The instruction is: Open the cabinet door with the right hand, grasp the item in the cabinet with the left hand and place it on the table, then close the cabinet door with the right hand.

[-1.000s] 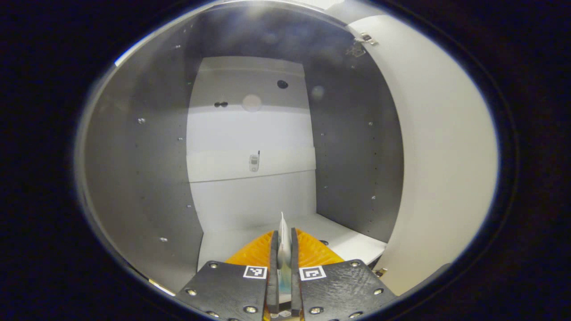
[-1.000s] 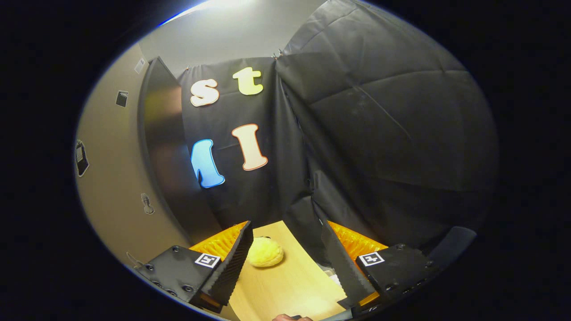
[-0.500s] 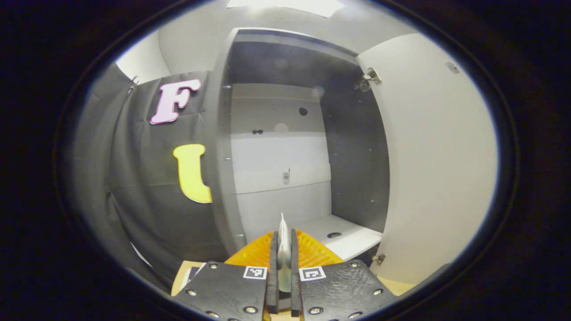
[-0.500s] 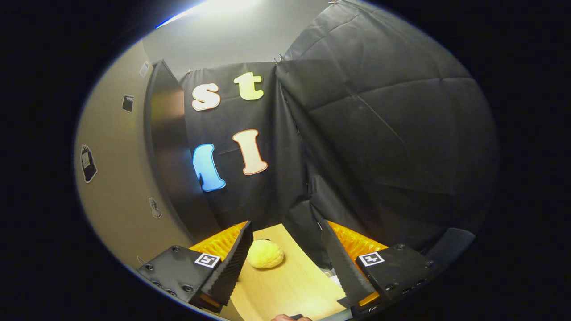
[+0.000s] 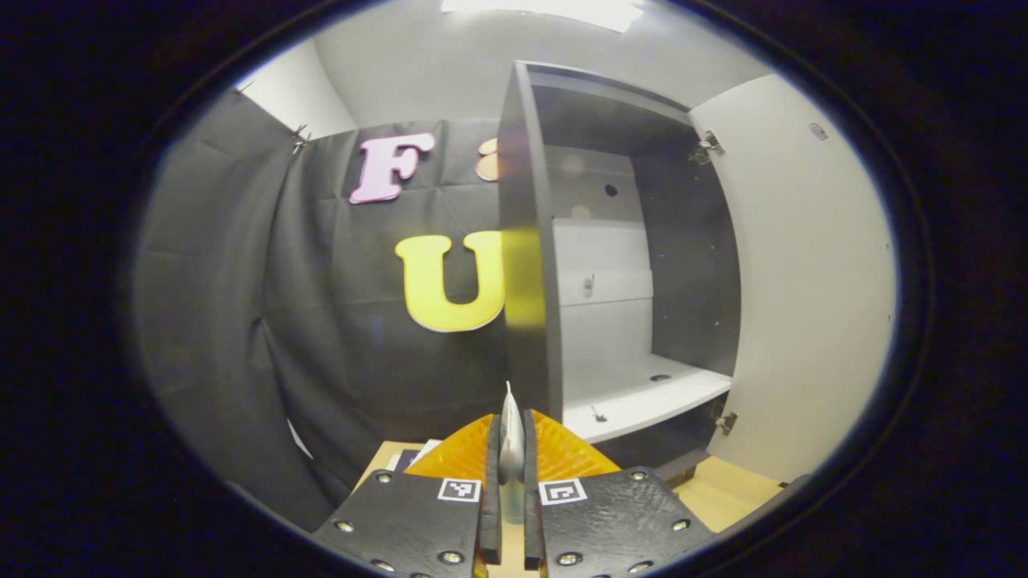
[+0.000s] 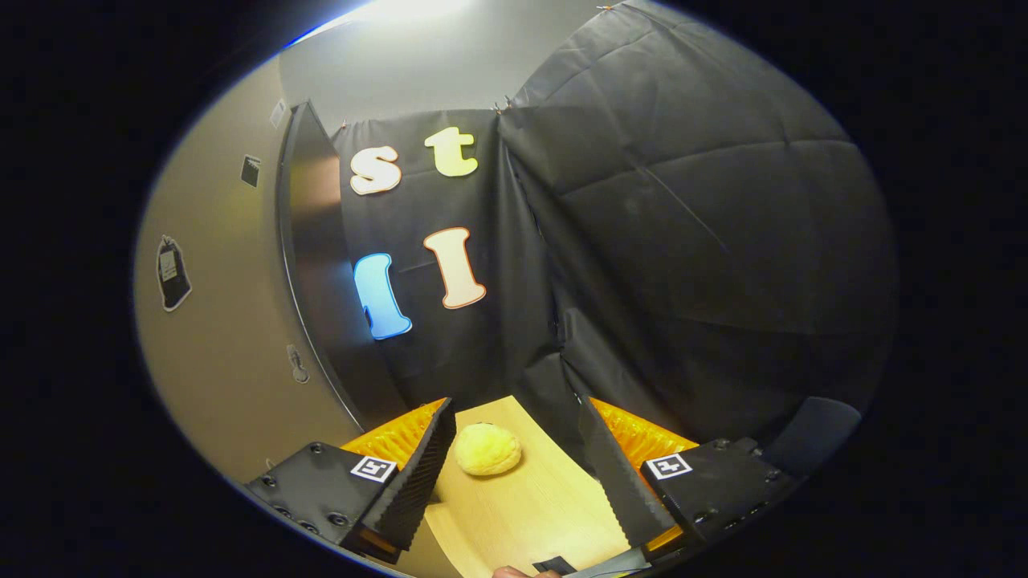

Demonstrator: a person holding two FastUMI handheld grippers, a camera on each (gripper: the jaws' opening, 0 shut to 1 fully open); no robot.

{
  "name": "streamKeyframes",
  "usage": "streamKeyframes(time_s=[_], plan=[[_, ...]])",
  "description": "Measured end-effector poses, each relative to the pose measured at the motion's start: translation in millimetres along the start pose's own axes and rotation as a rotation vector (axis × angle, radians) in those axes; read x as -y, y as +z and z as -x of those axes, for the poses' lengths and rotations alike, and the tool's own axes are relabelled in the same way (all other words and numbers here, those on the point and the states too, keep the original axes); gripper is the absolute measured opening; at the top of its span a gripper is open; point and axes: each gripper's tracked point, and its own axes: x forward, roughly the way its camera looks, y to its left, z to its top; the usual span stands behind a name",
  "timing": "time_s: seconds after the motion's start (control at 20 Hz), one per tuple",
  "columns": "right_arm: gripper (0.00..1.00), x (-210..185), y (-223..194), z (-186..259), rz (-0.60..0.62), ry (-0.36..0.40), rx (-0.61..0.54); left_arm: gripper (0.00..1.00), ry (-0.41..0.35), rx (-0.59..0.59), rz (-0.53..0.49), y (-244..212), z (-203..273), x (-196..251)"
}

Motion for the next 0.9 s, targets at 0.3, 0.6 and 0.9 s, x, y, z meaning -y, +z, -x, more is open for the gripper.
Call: streamKeyframes(time_s=[0.3, 0.6, 0.9], plan=[[0.97, 1.3, -10.2, 20.5, 0.101, -0.044, -0.032, 0.08, 0.110, 0.017, 0.029, -83.5, 36.2, -52.6], [0.97, 6.8, -42.3, 35.9, 0.072, -0.107, -0.099, 0.12, 0.176, -0.045, 0.079, -184.0, 55.3, -70.2], [0.97, 4.6, -45.4, 52.0, 0.048, -0.140, -0.071, 0.15, 0.122, -0.141, 0.139, -268.6, 60.1, -37.6]])
